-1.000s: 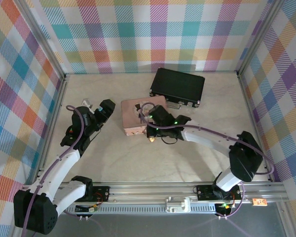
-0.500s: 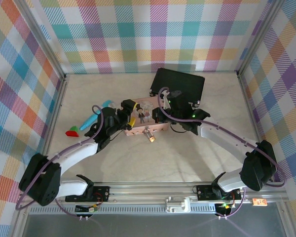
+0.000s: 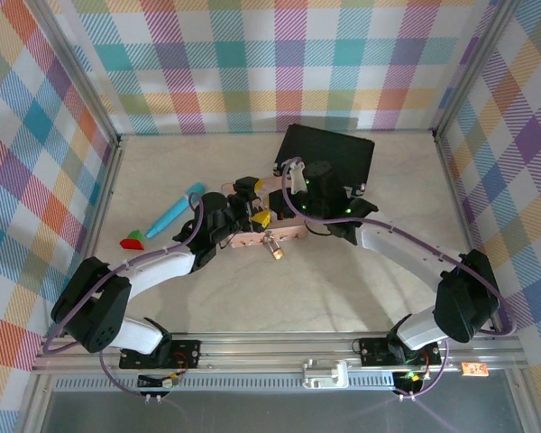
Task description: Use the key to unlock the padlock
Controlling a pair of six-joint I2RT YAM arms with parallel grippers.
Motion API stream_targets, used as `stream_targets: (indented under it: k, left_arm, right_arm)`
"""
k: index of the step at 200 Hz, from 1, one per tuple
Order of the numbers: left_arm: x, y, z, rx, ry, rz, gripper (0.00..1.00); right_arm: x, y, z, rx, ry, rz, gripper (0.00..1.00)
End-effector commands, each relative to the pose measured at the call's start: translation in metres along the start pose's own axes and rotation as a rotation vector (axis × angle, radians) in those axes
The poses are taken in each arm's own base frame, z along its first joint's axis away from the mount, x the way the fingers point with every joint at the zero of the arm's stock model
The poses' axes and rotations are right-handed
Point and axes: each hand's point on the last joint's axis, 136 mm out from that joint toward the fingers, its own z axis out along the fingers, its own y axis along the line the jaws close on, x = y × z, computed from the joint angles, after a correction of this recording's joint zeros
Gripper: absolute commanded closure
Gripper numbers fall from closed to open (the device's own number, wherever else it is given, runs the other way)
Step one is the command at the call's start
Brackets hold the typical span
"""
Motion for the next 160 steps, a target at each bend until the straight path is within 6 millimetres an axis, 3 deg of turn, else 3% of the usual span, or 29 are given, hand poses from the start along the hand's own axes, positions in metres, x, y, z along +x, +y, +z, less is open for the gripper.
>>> stream_targets:
  k: [1, 65, 113, 160]
  left_arm:
    - [0.019, -0.028, -0.005, 0.073, 0.049, -0.047, 0.11]
    - [0.015, -0.022, -0.004, 0.07, 0.04, -0.063, 0.19]
    - [0.005, -0.015, -0.006, 0.056, -0.007, -0.053, 0.45]
    - [0.003, -0.014, -0.006, 0.045, -0.022, -0.028, 0.78]
  right_arm:
    - [-0.018, 0.011, 0.004, -0.051, -0.054, -0.049, 1.0]
    - [-0.009, 0.013, 0.01, -0.086, -0.026, -0.032, 1.0]
    - [-0.011, 0.015, 0.001, -0.085, -0.038, -0.044, 1.0]
    - [-0.012, 0.018, -0.003, -0.091, -0.043, -0.056, 1.0]
